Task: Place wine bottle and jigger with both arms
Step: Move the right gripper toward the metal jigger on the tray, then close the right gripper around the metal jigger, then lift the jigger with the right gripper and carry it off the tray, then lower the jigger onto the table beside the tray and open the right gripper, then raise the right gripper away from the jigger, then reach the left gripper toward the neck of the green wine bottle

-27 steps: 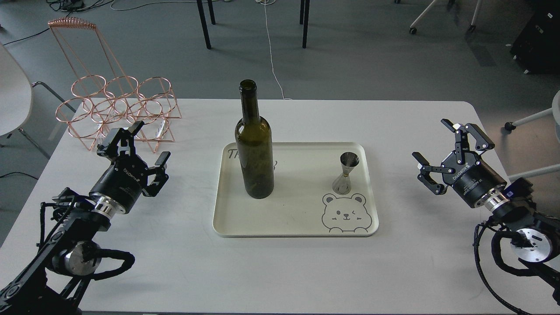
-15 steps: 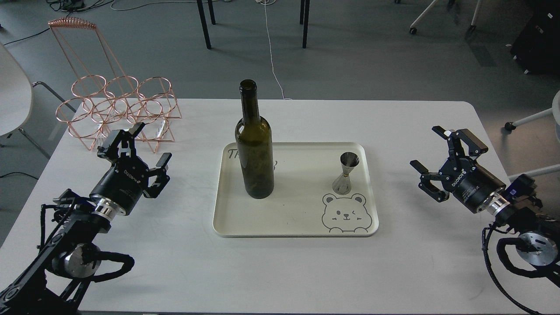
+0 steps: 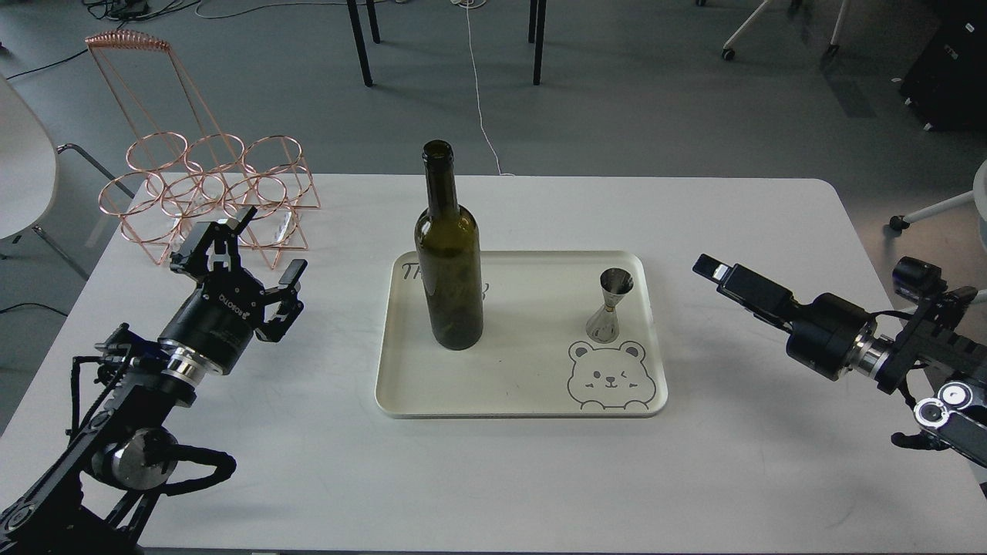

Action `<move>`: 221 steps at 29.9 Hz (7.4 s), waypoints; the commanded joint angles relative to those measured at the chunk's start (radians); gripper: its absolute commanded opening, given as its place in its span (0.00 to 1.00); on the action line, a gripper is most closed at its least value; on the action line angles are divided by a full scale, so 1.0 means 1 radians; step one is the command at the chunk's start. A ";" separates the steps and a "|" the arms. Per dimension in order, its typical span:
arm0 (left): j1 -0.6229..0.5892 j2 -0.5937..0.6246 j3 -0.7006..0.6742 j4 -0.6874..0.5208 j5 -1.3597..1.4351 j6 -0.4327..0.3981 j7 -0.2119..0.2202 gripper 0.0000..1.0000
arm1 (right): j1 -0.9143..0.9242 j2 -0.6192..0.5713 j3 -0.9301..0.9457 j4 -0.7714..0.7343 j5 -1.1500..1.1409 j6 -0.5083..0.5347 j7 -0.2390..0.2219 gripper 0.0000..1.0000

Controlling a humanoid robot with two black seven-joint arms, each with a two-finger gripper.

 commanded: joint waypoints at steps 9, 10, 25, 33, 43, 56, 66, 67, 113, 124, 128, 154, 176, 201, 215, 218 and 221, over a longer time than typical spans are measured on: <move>-0.008 0.000 -0.006 -0.014 0.000 0.006 0.002 0.98 | 0.000 0.174 -0.019 -0.255 -0.724 -0.363 0.000 0.99; -0.008 0.000 -0.006 -0.016 0.000 0.006 0.002 0.98 | 0.001 0.182 -0.020 -0.259 -0.741 -0.369 0.000 0.99; -0.006 0.000 -0.007 -0.034 0.000 0.007 0.003 0.98 | 0.090 0.367 -0.034 -0.436 -0.830 -0.472 0.000 0.91; -0.011 0.001 -0.009 -0.048 0.000 0.009 0.005 0.98 | 0.099 0.412 -0.034 -0.472 -0.830 -0.474 0.000 0.66; -0.011 0.001 -0.007 -0.057 0.000 0.009 0.006 0.98 | 0.108 0.473 -0.034 -0.519 -0.830 -0.475 0.000 0.66; -0.008 0.003 -0.009 -0.057 0.000 0.009 0.006 0.98 | 0.125 0.501 -0.036 -0.552 -0.830 -0.517 0.000 0.33; -0.008 0.003 -0.009 -0.068 0.000 0.009 0.006 0.98 | 0.107 0.476 -0.028 -0.541 -0.830 -0.522 0.000 0.14; -0.008 0.003 -0.009 -0.071 0.000 0.009 0.006 0.98 | 0.107 0.466 -0.023 -0.533 -0.830 -0.522 0.000 0.14; -0.002 -0.007 -0.002 -0.111 0.002 0.004 0.009 0.98 | -0.016 0.262 0.153 -0.602 -0.672 -0.522 0.000 0.19; -0.002 -0.007 -0.002 -0.118 0.002 0.004 0.009 0.98 | -0.031 0.274 0.152 -0.614 -0.672 -0.522 0.000 0.22; -0.002 -0.004 -0.002 -0.126 0.002 0.004 0.011 0.98 | -0.031 0.275 0.152 -0.614 -0.672 -0.522 0.000 0.37; 0.000 -0.002 -0.001 -0.126 0.002 0.004 0.011 0.98 | -0.226 0.026 0.152 -0.310 -0.578 -0.522 0.000 0.95; -0.005 0.056 0.007 -0.125 0.101 0.006 -0.221 0.98 | 0.076 0.040 0.145 0.082 0.970 -0.083 0.000 0.97; -0.127 0.323 0.045 -0.336 1.282 0.130 -0.242 0.98 | 0.047 0.371 0.145 -0.272 1.011 0.279 0.000 0.98; -0.445 0.345 0.300 -0.243 1.482 0.179 -0.242 0.98 | 0.046 0.369 0.150 -0.269 1.010 0.279 0.000 0.98; -0.478 0.326 0.344 -0.233 1.482 0.178 -0.242 0.98 | 0.046 0.369 0.150 -0.269 1.010 0.279 0.000 0.98; -0.488 0.302 0.366 -0.224 1.484 0.178 -0.242 0.98 | 0.046 0.369 0.152 -0.269 1.010 0.278 0.000 0.98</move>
